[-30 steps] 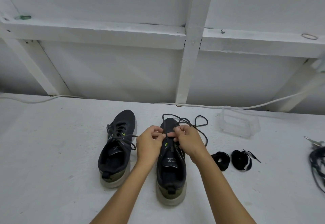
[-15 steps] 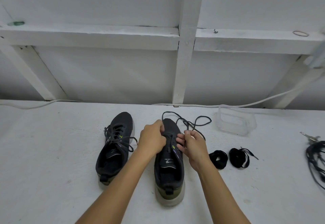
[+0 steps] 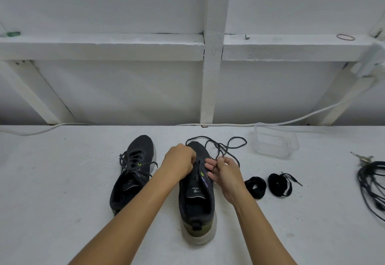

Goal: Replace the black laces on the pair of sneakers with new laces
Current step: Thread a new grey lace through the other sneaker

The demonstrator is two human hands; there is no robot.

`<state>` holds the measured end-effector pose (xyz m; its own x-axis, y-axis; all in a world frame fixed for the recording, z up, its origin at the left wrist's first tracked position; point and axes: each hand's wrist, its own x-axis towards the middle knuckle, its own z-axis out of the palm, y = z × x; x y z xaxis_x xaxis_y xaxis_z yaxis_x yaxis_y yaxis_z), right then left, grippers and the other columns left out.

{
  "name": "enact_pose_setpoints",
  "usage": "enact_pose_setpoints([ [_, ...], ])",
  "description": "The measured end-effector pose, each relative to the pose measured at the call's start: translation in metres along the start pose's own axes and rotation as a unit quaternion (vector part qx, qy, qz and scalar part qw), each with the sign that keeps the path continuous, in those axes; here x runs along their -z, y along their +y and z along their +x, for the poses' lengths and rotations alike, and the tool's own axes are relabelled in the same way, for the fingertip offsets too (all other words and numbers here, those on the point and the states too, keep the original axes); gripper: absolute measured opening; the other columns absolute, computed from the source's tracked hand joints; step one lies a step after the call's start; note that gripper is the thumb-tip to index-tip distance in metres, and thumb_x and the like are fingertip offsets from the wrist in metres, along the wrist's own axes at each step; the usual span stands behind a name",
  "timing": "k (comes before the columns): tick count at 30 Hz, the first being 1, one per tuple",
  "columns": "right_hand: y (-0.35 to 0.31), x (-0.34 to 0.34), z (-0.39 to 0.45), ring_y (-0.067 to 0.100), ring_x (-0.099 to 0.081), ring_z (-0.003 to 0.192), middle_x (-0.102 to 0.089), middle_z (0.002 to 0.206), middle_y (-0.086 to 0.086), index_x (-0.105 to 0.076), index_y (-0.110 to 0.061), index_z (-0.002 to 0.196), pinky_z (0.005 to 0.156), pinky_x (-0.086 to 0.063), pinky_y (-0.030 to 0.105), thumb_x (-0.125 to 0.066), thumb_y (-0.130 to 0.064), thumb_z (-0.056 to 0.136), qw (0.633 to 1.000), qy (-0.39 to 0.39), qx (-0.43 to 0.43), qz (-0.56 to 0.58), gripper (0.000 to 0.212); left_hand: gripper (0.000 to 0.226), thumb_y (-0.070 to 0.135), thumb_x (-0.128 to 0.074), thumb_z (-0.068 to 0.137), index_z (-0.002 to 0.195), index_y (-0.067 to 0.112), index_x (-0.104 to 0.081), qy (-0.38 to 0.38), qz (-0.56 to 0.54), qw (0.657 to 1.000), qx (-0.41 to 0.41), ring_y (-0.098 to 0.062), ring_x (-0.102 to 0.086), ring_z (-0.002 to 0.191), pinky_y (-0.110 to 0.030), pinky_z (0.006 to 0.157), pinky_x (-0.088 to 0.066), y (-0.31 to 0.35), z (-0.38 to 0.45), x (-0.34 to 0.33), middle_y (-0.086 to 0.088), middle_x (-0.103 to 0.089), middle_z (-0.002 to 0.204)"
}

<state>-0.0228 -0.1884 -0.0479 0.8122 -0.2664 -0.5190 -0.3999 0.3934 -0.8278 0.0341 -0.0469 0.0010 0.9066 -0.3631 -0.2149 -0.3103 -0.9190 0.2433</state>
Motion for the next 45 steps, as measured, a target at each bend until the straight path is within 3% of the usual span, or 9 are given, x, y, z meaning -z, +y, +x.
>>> enact_pose_setpoints([
  [6, 0.007, 0.0, -0.003, 0.007, -0.074, 0.095, -0.076, 0.107, 0.002, -0.051, -0.009, 0.123, 0.076, -0.057, 0.022, -0.049, -0.016, 0.105, 0.999, -0.01, 0.027, -0.039, 0.019, 0.011, 0.019, -0.065, 0.092, 0.084, 0.027, -0.065, 0.026, -0.212, 0.977, 0.016, -0.01, -0.056, 0.072, -0.016, 0.058, -0.036, -0.017, -0.01, -0.002, 0.011, -0.061, 0.077],
  [9, 0.009, -0.002, -0.004, 0.006, -0.074, 0.094, -0.075, 0.108, 0.002, -0.053, -0.007, 0.12, 0.075, -0.056, 0.021, -0.049, -0.018, 0.106, 0.999, -0.007, 0.034, -0.028, 0.019, 0.012, 0.023, -0.066, 0.092, 0.082, 0.029, -0.064, 0.018, -0.276, 0.961, 0.023, -0.004, -0.055, 0.068, -0.013, 0.057, -0.036, -0.016, -0.014, -0.002, 0.01, -0.064, 0.084],
  [13, 0.011, 0.0, -0.007, 0.011, -0.075, 0.091, -0.075, 0.106, 0.006, -0.059, -0.005, 0.113, 0.073, -0.058, 0.022, -0.056, -0.02, 0.103, 0.998, 0.01, 0.031, 0.048, 0.018, 0.006, 0.025, -0.062, 0.093, 0.087, 0.028, -0.061, 0.11, -0.171, 0.979, 0.006, -0.012, -0.048, 0.1, -0.025, 0.08, -0.041, -0.011, -0.013, -0.009, 0.011, -0.05, 0.103],
  [16, 0.01, 0.0, -0.008, 0.011, -0.07, 0.072, -0.075, 0.087, 0.006, -0.062, -0.008, 0.106, 0.062, -0.056, 0.021, -0.062, -0.021, 0.101, 0.997, 0.047, 0.047, 0.034, 0.015, 0.003, 0.02, -0.062, 0.093, 0.092, 0.022, -0.062, 0.082, -0.177, 0.979, -0.055, -0.008, -0.056, 0.085, -0.01, 0.067, -0.037, -0.008, -0.011, -0.012, 0.011, -0.056, 0.093],
  [19, 0.01, 0.001, -0.006, 0.01, -0.059, 0.059, -0.073, 0.076, 0.005, -0.061, -0.008, 0.105, 0.052, -0.05, 0.021, -0.065, -0.019, 0.098, 0.997, 0.056, 0.047, 0.024, 0.014, 0.005, 0.018, -0.064, 0.09, 0.09, 0.024, -0.065, 0.06, -0.239, 0.969, -0.032, -0.001, -0.057, 0.067, -0.006, 0.06, -0.039, -0.012, -0.01, -0.015, 0.008, -0.065, 0.086],
  [26, 0.01, 0.004, -0.005, 0.016, -0.073, 0.079, -0.076, 0.086, 0.01, -0.061, -0.005, 0.096, 0.069, -0.058, 0.023, -0.072, 0.006, 0.087, 0.996, 0.025, 0.08, 0.027, 0.018, 0.021, 0.01, -0.065, 0.083, 0.098, 0.02, -0.076, 0.057, -0.226, 0.972, -0.016, 0.001, -0.057, 0.068, -0.002, 0.062, -0.04, -0.011, -0.003, -0.025, 0.012, -0.066, 0.077],
  [31, 0.009, 0.007, 0.0, 0.015, -0.063, 0.064, -0.064, 0.06, 0.0, -0.065, -0.014, 0.09, 0.078, -0.057, 0.041, -0.076, -0.011, 0.087, 0.976, 0.065, 0.153, -0.139, 0.012, 0.016, 0.017, -0.067, 0.09, 0.103, 0.02, -0.076, 0.062, -0.223, 0.973, -0.014, 0.001, -0.055, 0.07, -0.005, 0.065, -0.037, -0.012, 0.001, -0.034, 0.011, -0.065, 0.084],
  [40, 0.009, -0.001, 0.0, 0.003, -0.055, 0.054, -0.067, 0.065, 0.002, -0.063, -0.02, 0.083, 0.06, -0.044, 0.016, -0.076, -0.015, 0.087, 0.939, 0.083, 0.22, -0.25, 0.014, 0.012, 0.021, -0.069, 0.09, 0.099, 0.024, -0.076, 0.114, -0.243, 0.963, -0.015, 0.003, -0.053, 0.071, -0.001, 0.064, -0.035, -0.014, -0.002, -0.048, 0.01, -0.064, 0.09],
  [45, 0.008, -0.004, 0.002, -0.001, -0.062, 0.065, -0.069, 0.069, -0.006, -0.066, -0.019, 0.084, 0.062, -0.043, 0.008, -0.074, -0.009, 0.087, 0.926, 0.089, 0.239, -0.278, 0.013, 0.012, 0.019, -0.07, 0.089, 0.098, 0.021, -0.077, 0.121, -0.262, 0.957, -0.011, 0.003, -0.052, 0.07, -0.003, 0.066, -0.035, -0.014, -0.001, -0.052, 0.008, -0.065, 0.091],
])
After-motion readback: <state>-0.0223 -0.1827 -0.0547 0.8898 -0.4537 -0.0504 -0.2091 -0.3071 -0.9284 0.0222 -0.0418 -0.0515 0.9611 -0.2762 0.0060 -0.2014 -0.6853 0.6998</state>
